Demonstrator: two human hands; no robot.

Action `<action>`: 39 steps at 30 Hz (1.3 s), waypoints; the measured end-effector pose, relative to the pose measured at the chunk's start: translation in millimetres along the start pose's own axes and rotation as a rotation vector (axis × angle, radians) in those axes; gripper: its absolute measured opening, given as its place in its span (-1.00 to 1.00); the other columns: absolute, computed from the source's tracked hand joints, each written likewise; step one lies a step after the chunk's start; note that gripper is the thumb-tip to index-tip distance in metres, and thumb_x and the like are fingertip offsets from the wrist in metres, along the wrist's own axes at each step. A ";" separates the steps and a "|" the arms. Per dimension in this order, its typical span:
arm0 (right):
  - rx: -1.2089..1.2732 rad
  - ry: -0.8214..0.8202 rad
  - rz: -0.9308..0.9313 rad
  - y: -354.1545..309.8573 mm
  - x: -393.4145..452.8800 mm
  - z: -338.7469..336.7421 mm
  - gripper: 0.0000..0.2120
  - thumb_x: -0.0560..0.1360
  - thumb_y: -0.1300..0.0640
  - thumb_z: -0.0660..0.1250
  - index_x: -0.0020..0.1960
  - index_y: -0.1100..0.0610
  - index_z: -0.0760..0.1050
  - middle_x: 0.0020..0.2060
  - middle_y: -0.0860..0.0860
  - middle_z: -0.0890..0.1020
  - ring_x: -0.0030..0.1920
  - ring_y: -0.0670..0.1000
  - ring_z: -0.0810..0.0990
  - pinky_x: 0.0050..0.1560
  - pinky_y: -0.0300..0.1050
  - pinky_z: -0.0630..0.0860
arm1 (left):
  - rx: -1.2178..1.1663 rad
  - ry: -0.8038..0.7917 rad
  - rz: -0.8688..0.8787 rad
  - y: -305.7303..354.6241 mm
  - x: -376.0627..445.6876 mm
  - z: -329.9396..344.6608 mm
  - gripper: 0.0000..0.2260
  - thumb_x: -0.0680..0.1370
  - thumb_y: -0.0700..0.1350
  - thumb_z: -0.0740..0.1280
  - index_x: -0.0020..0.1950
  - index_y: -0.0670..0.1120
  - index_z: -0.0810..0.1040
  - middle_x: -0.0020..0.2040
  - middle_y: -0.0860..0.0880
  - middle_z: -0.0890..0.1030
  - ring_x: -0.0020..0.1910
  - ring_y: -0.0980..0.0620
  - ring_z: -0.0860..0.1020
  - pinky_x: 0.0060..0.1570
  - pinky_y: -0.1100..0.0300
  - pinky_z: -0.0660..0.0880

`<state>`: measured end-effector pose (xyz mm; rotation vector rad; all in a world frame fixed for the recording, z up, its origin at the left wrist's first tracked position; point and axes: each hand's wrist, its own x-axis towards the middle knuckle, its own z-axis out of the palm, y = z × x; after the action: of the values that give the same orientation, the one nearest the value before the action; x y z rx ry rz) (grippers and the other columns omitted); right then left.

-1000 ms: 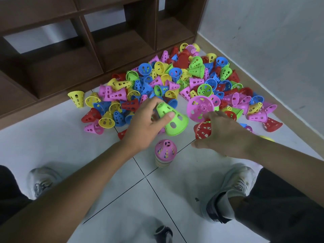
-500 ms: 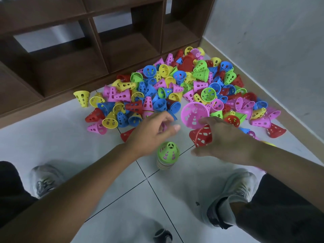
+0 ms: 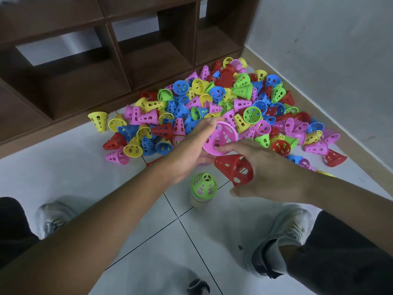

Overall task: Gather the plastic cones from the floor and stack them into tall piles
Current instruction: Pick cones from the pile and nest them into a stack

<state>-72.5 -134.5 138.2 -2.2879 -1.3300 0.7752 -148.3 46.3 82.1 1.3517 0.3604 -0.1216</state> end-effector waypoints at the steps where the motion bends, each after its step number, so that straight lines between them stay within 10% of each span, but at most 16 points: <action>1: 0.009 -0.005 0.014 -0.4 -0.9 -1.0 -0.23 0.32 -0.08 0.61 0.45 -0.14 0.35 0.25 -0.14 0.44 0.16 -0.17 0.45 0.20 -0.20 0.47 | -0.053 0.018 0.014 -1.3 1.4 -1.6 -0.58 0.56 0.35 0.14 0.36 0.28 0.45 0.50 -0.03 0.42 0.34 -0.08 0.53 0.08 0.06 0.57; 6: 0.022 -0.124 0.205 -1.6 -6.3 -17.3 -0.36 0.37 -0.09 0.56 0.30 -0.36 0.30 0.12 -0.19 0.50 0.04 -0.19 0.55 -0.17 -0.39 0.51 | -0.131 0.172 0.035 0.3 0.3 -3.8 -0.65 0.49 0.14 0.24 0.27 0.18 0.49 0.40 -0.06 0.45 0.34 -0.14 0.50 0.03 0.01 0.61; 13: 0.071 0.096 0.442 17.3 0.1 -20.9 -0.40 0.35 -0.26 0.51 0.27 -0.13 0.36 0.05 -0.09 0.61 0.04 -0.02 0.62 0.13 -0.01 0.58 | 0.180 0.208 0.181 -24.5 -21.9 -9.0 -0.33 0.55 -0.24 0.40 0.47 0.34 0.26 0.27 0.07 0.47 0.11 0.16 0.60 -0.02 0.27 0.59; 19: 0.241 0.259 0.522 18.3 6.3 -22.9 -0.37 0.33 -0.12 0.60 0.30 -0.13 0.40 0.02 -0.16 0.56 -0.01 -0.08 0.57 0.02 -0.13 0.50 | 0.422 0.122 0.154 -50.1 -30.3 -8.6 -0.12 0.41 -0.20 0.51 0.51 0.41 0.15 0.21 0.17 0.53 0.11 0.18 0.59 0.14 -0.03 0.60; 27: 0.404 0.253 0.497 14.6 4.9 -19.3 -0.31 0.29 0.05 0.65 0.32 -0.12 0.40 0.03 -0.12 0.62 0.01 -0.07 0.65 0.14 -0.04 0.59 | 0.602 0.054 0.227 -78.5 -34.5 -5.5 -0.07 0.35 -0.15 0.60 0.58 0.21 0.18 0.32 0.38 0.41 0.32 0.20 0.49 0.27 0.13 0.54; 35: 0.447 0.185 0.420 14.6 6.1 -14.5 -0.28 0.32 0.10 0.64 0.36 -0.15 0.37 0.04 -0.19 0.54 -0.04 -0.16 0.64 -0.16 -0.35 0.53 | 0.702 0.051 0.216 -88.2 -31.2 -14.2 -0.08 0.35 -0.03 0.62 0.58 0.25 0.18 0.22 0.20 0.51 0.27 0.25 0.47 0.23 0.27 0.49; 39: 0.469 0.164 0.354 13.3 6.4 -13.9 -0.26 0.33 0.15 0.63 0.39 -0.15 0.37 0.15 -0.15 0.53 0.00 -0.18 0.64 -0.14 -0.46 0.52 | 0.524 0.144 0.208 -67.8 -27.6 -11.8 -0.39 0.50 0.09 0.49 0.50 0.17 0.34 0.22 0.17 0.57 0.26 0.28 0.49 0.19 0.35 0.45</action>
<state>-52.3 -135.9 139.7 -2.1588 -0.5948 0.8767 -196.1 39.4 25.9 1.9146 0.3170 0.0605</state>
